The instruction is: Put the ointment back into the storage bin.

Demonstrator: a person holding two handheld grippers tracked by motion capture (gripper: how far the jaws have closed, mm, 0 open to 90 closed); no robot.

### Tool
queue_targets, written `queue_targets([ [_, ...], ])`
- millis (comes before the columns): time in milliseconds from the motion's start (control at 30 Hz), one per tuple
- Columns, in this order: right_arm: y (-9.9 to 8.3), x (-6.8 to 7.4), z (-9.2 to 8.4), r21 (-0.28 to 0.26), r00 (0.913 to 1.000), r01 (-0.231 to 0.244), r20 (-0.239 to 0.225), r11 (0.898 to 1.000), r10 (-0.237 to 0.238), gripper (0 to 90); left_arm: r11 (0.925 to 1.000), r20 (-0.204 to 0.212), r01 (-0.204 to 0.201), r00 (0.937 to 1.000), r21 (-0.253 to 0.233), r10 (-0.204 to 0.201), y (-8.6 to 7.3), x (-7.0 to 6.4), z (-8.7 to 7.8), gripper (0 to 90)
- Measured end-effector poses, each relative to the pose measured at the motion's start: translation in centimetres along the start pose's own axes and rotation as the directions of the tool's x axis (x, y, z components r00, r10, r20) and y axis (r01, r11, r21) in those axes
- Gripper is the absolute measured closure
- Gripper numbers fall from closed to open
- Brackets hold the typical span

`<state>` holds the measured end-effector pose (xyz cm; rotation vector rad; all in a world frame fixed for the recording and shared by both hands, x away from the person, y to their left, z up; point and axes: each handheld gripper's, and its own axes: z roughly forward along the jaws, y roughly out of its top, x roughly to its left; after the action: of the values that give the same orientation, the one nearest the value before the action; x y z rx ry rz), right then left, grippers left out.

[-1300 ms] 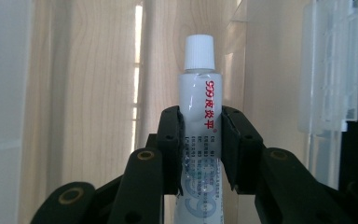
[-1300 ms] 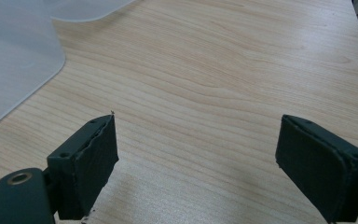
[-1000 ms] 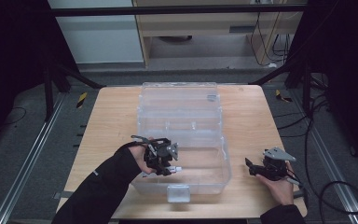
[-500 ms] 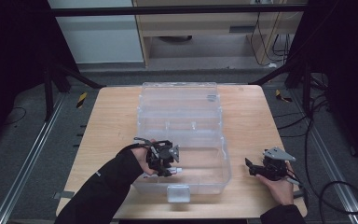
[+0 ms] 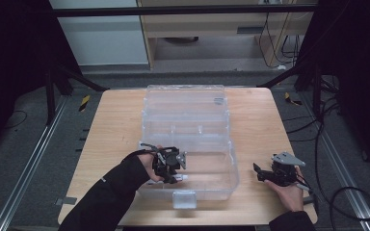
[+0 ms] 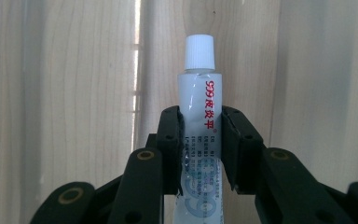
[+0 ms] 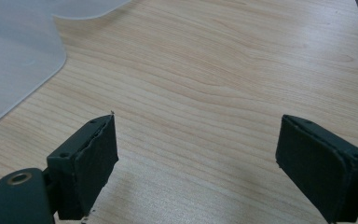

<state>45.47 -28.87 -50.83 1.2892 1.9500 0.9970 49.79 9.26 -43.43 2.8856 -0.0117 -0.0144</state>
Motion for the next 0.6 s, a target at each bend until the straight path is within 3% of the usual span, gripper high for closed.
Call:
queue_targets([
  [267, 0.00, 0.01, 0.00, 0.000, 1.0000, 0.001, -0.002, 1.000, -0.001, 12.9, 0.9999, 0.011, 0.004, 0.9999, 0.012, -0.004, 0.01, 0.01, 0.30, 69.6],
  [300, 0.00, 0.02, 0.00, 0.001, 1.0000, 0.001, -0.002, 1.000, -0.001, 12.9, 0.9981, 0.017, 0.057, 0.9982, 0.021, -0.057, -0.07, -0.38, 0.32, 69.6],
  [600, 0.01, 0.04, -0.01, 0.003, 1.0000, 0.000, -0.005, 1.000, 0.000, 12.8, 0.9972, 0.023, 0.067, 0.9975, 0.033, -0.067, -0.04, -0.24, 0.60, 69.3],
])
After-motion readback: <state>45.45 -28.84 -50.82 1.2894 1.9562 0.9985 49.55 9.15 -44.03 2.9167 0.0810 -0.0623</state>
